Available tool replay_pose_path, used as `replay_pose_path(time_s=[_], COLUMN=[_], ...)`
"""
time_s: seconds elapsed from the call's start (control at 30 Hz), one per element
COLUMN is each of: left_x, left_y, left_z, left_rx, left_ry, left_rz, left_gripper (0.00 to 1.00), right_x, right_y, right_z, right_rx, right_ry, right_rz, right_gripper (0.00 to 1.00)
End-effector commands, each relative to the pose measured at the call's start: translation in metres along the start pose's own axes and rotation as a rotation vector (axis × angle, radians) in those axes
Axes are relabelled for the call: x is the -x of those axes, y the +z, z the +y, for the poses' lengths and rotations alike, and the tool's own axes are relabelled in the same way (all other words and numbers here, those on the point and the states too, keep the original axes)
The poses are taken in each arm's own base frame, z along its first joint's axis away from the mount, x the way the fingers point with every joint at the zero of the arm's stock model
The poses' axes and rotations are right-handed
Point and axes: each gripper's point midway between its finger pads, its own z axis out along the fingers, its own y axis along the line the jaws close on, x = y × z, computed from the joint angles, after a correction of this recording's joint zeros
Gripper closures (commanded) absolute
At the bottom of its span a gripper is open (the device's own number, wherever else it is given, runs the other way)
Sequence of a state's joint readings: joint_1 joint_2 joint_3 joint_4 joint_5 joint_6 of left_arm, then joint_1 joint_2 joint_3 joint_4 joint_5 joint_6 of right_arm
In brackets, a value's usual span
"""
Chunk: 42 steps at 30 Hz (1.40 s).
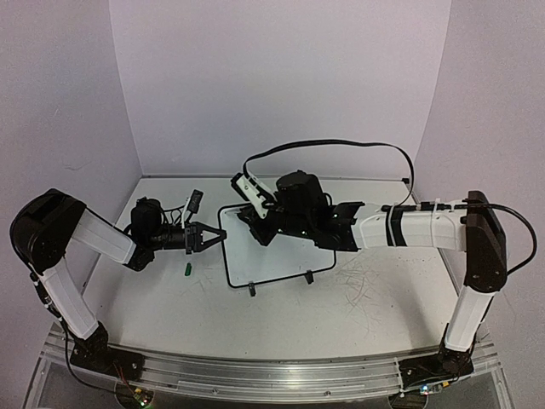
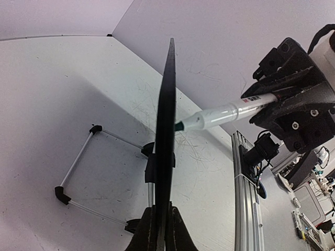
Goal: Write a sentence on the whiteboard
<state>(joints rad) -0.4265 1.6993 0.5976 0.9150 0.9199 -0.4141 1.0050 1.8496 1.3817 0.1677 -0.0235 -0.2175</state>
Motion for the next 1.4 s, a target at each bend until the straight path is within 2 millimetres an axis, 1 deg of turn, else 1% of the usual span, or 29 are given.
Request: replay_pose_path(time_s=[0.0, 0.3, 0.77, 1.0, 1.1, 1.23, 1.3, 1.37], left_x=[0.016, 0.016, 0.017, 0.017, 0.016, 0.016, 0.016, 0.015], left_y=[-0.003, -0.003, -0.004, -0.003, -0.003, -0.003, -0.004, -0.003], left_z=[-0.016, -0.017, -0.018, -0.018, -0.017, -0.017, -0.017, -0.017], left_rx=[-0.030, -0.031, -0.030, -0.030, -0.028, -0.028, -0.027, -0.026], left_ry=[0.086, 0.087, 0.092, 0.092, 0.090, 0.088, 0.090, 0.091], left_rz=[-0.034, -0.033, -0.034, -0.033, -0.031, -0.029, -0.030, -0.029], left_gripper=[1.00, 1.00, 1.00, 1.00, 1.00, 1.00, 1.00, 1.00], right_x=[0.001, -0.005, -0.023, -0.023, -0.013, 0.015, 0.025, 0.027], right_y=[-0.001, -0.003, -0.007, -0.006, -0.008, -0.022, -0.029, -0.032], right_z=[-0.004, 0.002, 0.015, 0.019, 0.017, 0.012, 0.010, 0.010], right_rx=[-0.023, -0.009, 0.016, 0.025, 0.019, 0.018, 0.015, 0.017], right_ry=[0.019, 0.024, 0.040, 0.039, 0.042, 0.066, 0.071, 0.068], right_rz=[-0.008, 0.004, 0.042, 0.039, 0.019, -0.051, -0.081, -0.091], right_gripper=[1.00, 1.00, 1.00, 1.00, 1.00, 1.00, 1.00, 1.00])
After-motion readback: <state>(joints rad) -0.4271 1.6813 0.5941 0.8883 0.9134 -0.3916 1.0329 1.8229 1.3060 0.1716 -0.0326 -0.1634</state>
